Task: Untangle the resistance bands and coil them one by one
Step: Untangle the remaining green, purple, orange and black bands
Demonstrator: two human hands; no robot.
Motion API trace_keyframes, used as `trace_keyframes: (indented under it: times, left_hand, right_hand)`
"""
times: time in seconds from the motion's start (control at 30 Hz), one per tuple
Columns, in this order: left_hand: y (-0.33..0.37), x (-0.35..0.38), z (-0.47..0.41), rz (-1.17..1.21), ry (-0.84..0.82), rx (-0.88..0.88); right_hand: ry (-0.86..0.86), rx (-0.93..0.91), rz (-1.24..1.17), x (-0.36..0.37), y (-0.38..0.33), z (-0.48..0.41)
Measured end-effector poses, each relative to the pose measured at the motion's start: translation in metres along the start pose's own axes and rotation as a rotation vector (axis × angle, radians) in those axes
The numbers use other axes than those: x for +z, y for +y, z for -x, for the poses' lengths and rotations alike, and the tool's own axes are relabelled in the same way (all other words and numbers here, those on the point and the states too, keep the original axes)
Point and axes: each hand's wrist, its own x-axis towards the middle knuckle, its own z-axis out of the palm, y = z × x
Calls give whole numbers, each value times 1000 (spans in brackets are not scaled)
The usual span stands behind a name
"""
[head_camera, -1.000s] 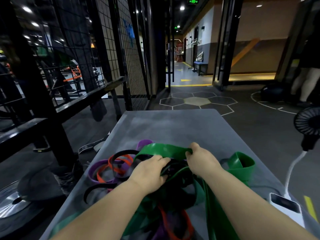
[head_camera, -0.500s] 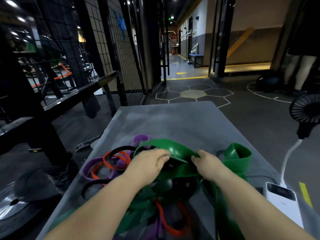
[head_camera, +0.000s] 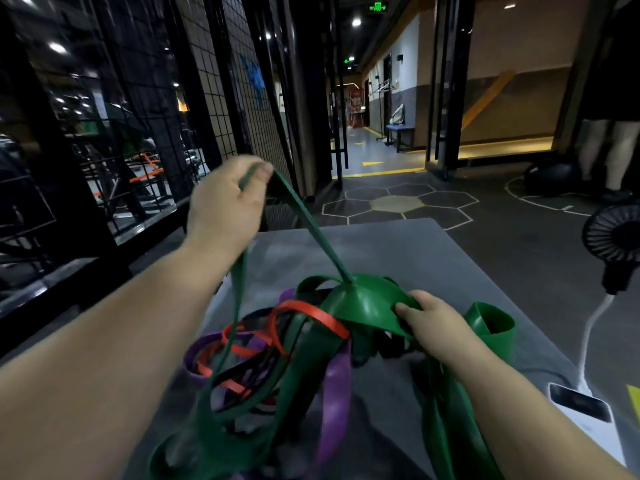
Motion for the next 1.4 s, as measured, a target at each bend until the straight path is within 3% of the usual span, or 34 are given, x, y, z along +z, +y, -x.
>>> trace_keyframes:
  times: [0.1,0.17,0.3,0.47,0.53,0.63,0.73,0.8,0.87,0.93,1.0,1.13,1.33,1.4]
  left_hand:
    - [11,-23,-29,131,256,-149]
    - [13,-38,-49,89,281,-188]
    - [-21,-20,-45,-146,-134,-170]
    - [-101,1,7,-280,-331,-404]
    - [-125,5,31,-385,-487,-476]
    - [-130,20,66,-533,-700,-371]
    - [-99,36,92,-163,-590,-91]
    - [-68,49,108,-19,-751,157]
    - [-45,68,128,-129,-954,312]
    - [-38,86,146,-335,-1060,345]
    - [-41,95,152,-416,-994,328]
    - [-48,93,133,-359,-811,215]
    - [-52,51,75,84,-264,-373]
    - [-50,33,51,452,-85,-509]
  right_hand:
    - [93,-44,3,-14,-7,4]
    - [172,-77,-48,-25,-11,8]
    - [174,-22,-28,-18,-2,5]
    - [127,153,19,1,39,-11]
    - [132,165,37,-1,48,-16]
    - [139,160,61,0,54,-20]
    - [125,156,69,6,54,-21]
    - [114,156,86,8,54,-23]
    - [86,154,109,9,55,-24]
    - [53,149,114,11,55,-23]
    - [37,133,122,13,55,-21]
    - [67,117,122,10,60,-20]
    - [124,171,104,-2,70,-27]
    - [144,181,81,-7,73,-29]
